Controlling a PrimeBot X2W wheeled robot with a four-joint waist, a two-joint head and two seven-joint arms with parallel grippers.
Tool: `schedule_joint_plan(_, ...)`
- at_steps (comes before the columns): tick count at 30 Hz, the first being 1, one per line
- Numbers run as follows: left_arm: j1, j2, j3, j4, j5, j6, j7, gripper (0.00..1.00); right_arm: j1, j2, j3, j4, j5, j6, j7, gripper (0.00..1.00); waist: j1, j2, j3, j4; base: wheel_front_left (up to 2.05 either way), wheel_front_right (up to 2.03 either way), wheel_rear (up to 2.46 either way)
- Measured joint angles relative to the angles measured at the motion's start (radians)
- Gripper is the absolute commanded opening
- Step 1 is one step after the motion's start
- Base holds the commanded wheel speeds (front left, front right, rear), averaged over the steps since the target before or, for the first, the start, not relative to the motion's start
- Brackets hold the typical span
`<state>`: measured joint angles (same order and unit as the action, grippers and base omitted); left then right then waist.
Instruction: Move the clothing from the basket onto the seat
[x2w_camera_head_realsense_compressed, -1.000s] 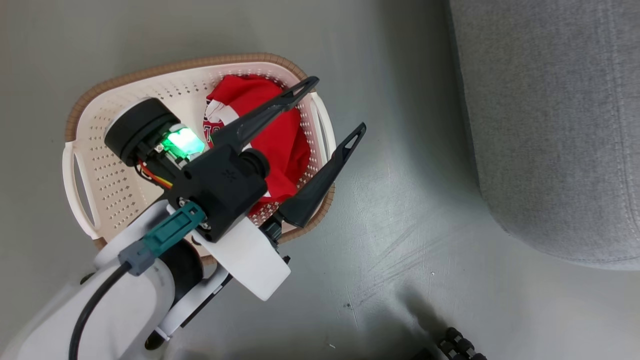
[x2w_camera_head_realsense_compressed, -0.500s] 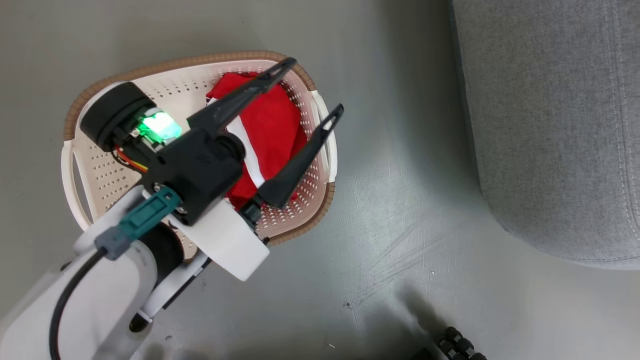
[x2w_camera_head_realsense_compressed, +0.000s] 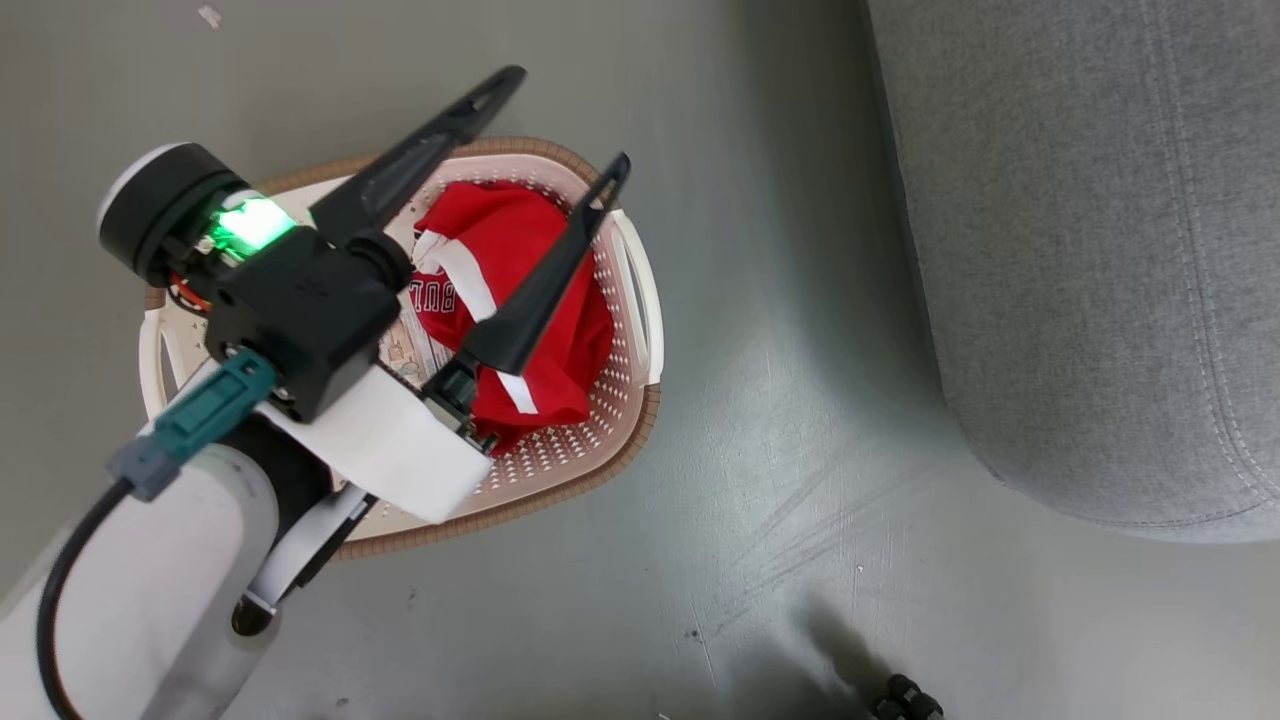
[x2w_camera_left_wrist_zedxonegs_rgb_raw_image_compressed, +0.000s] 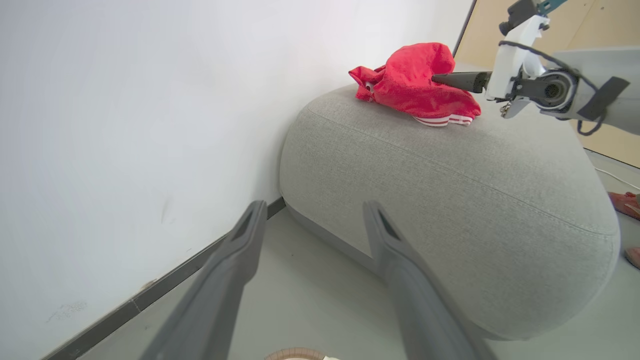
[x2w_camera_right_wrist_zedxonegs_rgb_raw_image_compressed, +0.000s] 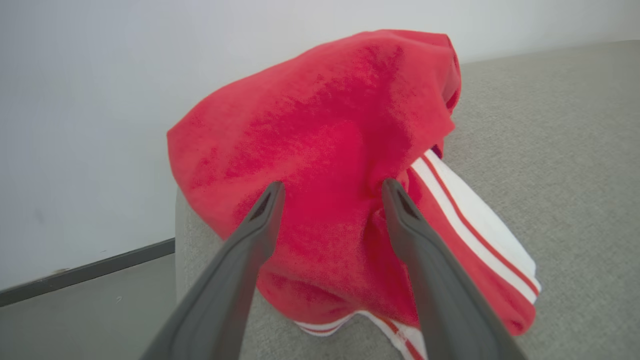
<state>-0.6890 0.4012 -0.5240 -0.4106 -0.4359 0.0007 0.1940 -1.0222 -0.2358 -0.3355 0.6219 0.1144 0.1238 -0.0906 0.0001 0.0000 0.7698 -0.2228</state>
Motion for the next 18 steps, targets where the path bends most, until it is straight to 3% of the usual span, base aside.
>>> schedule_joint_plan(18,0.095,-0.046,0.108,0.081,-0.031,0.077,-0.138,1.0,0.1,0.099,0.204,-0.134,-0.036,0.0,-0.047,1.0,0.0,0.0,-0.105,0.018,0.0,0.0,0.0)
